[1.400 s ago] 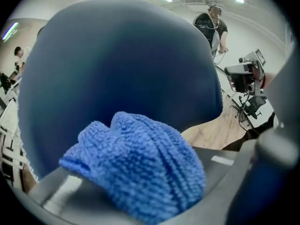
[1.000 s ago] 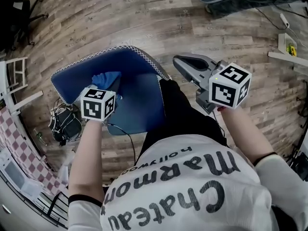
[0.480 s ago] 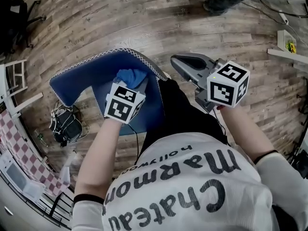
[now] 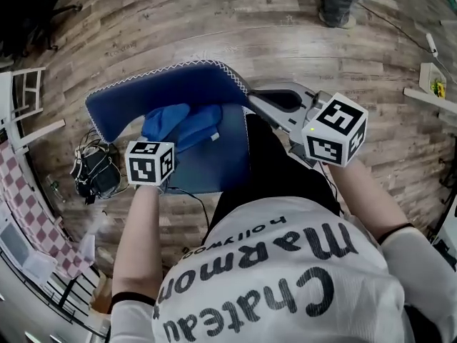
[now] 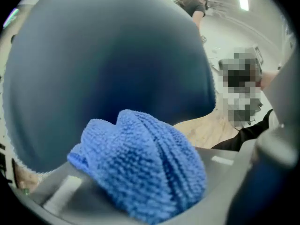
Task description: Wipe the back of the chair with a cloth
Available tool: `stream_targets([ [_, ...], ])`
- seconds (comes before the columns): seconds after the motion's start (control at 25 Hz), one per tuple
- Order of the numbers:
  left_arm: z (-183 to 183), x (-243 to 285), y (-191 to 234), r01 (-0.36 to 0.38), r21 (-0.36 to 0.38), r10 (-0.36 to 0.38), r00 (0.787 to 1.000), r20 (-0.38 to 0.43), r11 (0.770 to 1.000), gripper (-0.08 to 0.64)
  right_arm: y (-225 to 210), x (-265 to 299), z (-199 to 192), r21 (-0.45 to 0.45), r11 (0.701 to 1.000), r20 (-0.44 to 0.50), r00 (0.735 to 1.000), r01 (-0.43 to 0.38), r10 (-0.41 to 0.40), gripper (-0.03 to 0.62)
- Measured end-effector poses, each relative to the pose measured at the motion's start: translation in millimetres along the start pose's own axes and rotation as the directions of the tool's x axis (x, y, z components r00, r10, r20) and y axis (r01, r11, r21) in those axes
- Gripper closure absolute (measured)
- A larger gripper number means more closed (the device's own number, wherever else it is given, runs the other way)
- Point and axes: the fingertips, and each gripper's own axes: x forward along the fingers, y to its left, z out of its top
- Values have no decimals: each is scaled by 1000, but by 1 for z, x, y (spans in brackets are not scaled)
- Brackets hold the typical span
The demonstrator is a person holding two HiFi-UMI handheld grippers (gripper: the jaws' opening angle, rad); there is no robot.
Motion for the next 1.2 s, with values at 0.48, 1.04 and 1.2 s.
stream_targets([
  [0.48,-33,-58,133,-285,-184,282,958,-45,941,528,36,38,-14,-31,997,-80,994,-71,69,580],
  [1.04,43,30,-12,31,32,-31,1000,1,999,528,2,17,-9,51,999,-23,1000,7,-6,580],
  [1.2,53,45,-50,100,99,-98,995,-20,990,528,-2,9,-12,61,998,-18,1000,17,-15,580],
])
